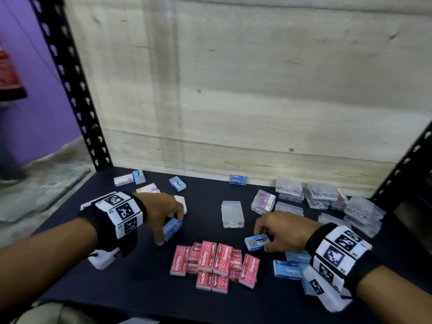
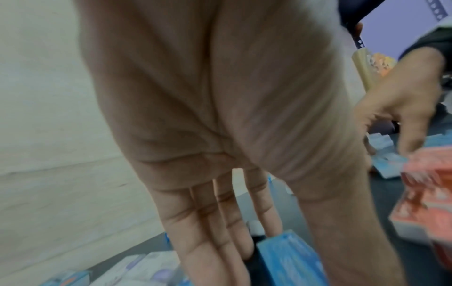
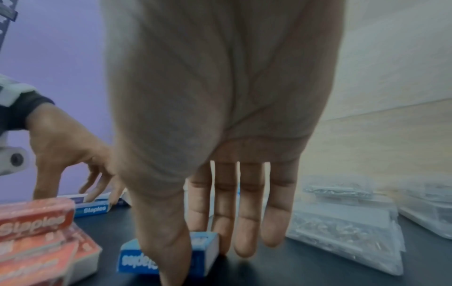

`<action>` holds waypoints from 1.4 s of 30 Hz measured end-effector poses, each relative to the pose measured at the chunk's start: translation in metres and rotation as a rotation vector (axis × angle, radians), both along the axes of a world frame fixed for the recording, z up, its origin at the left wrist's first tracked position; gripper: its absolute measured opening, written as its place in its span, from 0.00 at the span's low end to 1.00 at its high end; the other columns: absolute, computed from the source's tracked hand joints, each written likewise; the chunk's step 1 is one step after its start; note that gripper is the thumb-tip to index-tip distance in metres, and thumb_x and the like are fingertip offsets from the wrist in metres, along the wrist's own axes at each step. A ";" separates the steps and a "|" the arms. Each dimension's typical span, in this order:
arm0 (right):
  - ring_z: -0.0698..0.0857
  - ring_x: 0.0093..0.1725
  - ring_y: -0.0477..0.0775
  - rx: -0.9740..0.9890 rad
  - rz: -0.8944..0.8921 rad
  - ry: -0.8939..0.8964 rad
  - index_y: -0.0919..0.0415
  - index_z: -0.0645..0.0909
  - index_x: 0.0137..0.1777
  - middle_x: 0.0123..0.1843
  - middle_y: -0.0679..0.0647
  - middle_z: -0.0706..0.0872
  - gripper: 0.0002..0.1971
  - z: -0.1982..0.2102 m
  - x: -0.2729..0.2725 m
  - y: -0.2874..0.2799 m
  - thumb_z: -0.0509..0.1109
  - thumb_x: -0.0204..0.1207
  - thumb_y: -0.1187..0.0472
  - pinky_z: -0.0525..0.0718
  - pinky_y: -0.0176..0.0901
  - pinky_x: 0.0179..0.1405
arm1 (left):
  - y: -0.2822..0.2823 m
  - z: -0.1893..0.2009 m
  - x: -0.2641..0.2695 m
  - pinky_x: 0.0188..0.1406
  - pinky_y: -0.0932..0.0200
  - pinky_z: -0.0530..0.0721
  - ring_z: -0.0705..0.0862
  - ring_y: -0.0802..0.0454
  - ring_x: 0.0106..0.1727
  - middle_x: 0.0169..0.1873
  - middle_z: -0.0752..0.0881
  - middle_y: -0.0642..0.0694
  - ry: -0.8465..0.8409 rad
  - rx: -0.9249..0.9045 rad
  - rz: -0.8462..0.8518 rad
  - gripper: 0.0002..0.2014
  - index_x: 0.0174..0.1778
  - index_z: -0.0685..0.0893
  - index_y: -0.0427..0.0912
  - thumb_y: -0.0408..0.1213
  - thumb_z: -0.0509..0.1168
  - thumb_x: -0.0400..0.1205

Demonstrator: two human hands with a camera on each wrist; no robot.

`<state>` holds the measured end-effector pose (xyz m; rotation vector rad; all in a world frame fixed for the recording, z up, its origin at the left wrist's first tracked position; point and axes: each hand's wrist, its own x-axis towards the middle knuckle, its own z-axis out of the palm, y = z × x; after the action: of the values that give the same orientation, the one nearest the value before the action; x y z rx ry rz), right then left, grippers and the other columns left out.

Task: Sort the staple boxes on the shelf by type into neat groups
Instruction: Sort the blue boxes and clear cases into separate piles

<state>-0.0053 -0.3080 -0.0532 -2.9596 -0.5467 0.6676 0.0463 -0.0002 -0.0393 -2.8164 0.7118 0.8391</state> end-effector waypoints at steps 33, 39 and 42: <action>0.82 0.36 0.35 0.168 -0.310 0.055 0.48 0.84 0.60 0.42 0.42 0.87 0.12 0.009 -0.072 -0.129 0.67 0.83 0.45 0.76 0.28 0.37 | -0.231 0.020 -0.083 0.65 0.49 0.79 0.77 0.46 0.64 0.64 0.75 0.46 -0.053 -0.229 -0.423 0.30 0.74 0.77 0.48 0.42 0.76 0.75; 0.83 0.48 0.41 0.106 -0.328 0.000 0.45 0.82 0.63 0.51 0.40 0.85 0.16 0.000 -0.076 -0.135 0.67 0.81 0.41 0.81 0.37 0.49 | -0.236 0.013 -0.079 0.65 0.51 0.78 0.76 0.46 0.65 0.66 0.73 0.45 -0.026 -0.174 -0.430 0.32 0.77 0.73 0.50 0.40 0.75 0.77; 0.83 0.47 0.41 0.094 -0.322 -0.008 0.45 0.81 0.65 0.52 0.40 0.85 0.14 0.002 -0.078 -0.136 0.66 0.82 0.45 0.77 0.35 0.46 | -0.234 0.014 -0.078 0.64 0.53 0.79 0.77 0.47 0.64 0.67 0.73 0.46 -0.005 -0.160 -0.451 0.34 0.79 0.71 0.51 0.37 0.75 0.77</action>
<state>-0.0829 -0.4439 -0.0511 -2.8660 -0.0923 0.5789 -0.0321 -0.2346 -0.0256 -2.6140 1.3971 0.7180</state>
